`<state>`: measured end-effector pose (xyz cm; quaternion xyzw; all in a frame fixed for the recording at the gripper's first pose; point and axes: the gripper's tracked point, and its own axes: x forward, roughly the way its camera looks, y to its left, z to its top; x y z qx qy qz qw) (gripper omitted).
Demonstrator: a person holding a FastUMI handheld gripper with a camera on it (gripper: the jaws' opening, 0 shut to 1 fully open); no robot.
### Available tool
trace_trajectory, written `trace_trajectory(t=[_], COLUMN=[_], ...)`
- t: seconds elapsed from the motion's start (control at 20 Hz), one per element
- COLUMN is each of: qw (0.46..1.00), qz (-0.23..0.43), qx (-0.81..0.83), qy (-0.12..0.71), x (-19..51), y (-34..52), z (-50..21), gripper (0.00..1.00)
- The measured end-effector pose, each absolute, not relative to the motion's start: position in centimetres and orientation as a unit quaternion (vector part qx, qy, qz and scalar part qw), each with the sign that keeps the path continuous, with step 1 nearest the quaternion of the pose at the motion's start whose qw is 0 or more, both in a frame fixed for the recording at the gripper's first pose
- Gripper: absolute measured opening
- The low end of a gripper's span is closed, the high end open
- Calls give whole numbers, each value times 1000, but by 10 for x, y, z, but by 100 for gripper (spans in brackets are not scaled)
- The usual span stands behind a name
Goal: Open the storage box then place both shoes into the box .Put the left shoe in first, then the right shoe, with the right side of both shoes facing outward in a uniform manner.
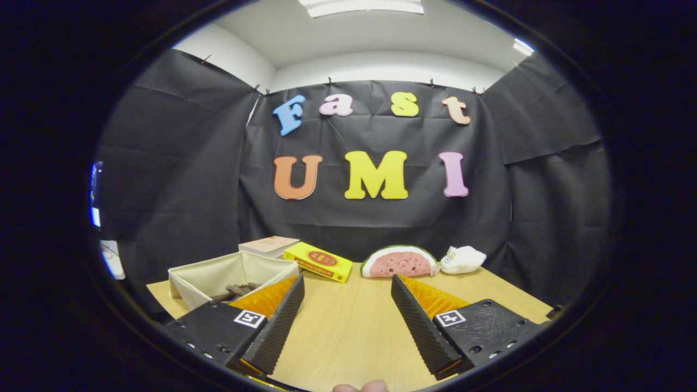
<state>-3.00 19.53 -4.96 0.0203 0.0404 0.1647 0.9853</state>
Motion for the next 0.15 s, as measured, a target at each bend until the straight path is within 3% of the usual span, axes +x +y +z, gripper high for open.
trace_trajectory(t=[0.15], qw=[988], qz=[151], qx=[17], qy=[21], x=[-34], y=[187], z=[-38], gripper=[97])
